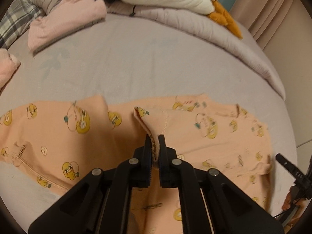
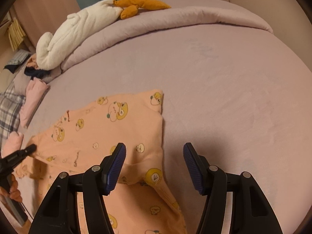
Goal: Fold small clothes
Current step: 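Grasp the other romper sleeve cuff with the left tool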
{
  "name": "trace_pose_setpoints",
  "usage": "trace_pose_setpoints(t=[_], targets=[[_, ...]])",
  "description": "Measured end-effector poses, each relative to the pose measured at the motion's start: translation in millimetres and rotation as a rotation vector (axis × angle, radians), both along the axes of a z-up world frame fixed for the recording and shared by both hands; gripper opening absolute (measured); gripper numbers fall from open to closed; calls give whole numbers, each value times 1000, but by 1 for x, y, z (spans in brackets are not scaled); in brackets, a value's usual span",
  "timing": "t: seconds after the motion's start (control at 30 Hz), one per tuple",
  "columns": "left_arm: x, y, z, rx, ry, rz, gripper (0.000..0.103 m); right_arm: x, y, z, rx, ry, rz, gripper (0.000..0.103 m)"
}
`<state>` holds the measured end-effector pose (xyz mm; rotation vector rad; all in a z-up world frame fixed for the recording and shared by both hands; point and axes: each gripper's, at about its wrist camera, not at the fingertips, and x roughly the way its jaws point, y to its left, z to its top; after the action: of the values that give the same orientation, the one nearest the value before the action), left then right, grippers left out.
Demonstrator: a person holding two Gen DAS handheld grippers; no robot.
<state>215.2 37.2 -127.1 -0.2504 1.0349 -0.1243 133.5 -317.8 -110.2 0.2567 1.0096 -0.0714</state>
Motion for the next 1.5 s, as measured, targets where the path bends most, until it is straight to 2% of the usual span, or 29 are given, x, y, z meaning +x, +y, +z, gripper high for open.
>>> trace_pose_setpoints(t=[0.1, 0.27, 0.4, 0.5, 0.57, 0.63, 0.77, 0.83, 0.9, 1.03, 1.13, 1.27, 1.47, 1.5], targets=[[-1, 2, -14, 20, 37, -2, 6, 2, 3, -3, -11, 12, 3, 61], [-2, 3, -24, 41, 50, -2, 9, 1, 4, -2, -36, 10, 0, 61], [-3, 4, -21, 46, 60, -3, 11, -3, 4, 4, -41, 0, -3, 61], [-9, 11, -9, 22, 64, 4, 14, -8, 4, 13, -53, -12, -8, 61], [-18, 20, 4, 9, 47, 20, 26, -12, 4, 21, -62, -25, -11, 61], [-30, 32, 20, 11, 16, 45, 48, -17, 2, 31, -69, -42, -15, 61], [-60, 69, 57, 37, -67, 119, 64, -32, 2, 54, -79, -85, -11, 63], [-73, 92, 73, 51, -101, 178, 76, -42, 3, 67, -68, -114, -5, 71], [-86, 116, 86, 63, -130, 232, 81, -52, 5, 79, -64, -148, 2, 74], [-107, 172, 101, 77, -158, 368, 83, -65, 13, 99, -92, -187, 21, 76], [-116, 214, 96, 48, -138, 470, 82, -74, 20, 109, -116, -214, 32, 79], [-119, 255, 74, 3, -87, 573, 82, -81, 31, 114, -139, -249, 36, 80], [-107, 283, 26, -68, 20, 646, 80, -75, 47, 103, -102, -220, 59, 80], [-106, 285, 19, -89, 30, 650, 77, -75, 49, 103, -101, -217, 59, 80]])
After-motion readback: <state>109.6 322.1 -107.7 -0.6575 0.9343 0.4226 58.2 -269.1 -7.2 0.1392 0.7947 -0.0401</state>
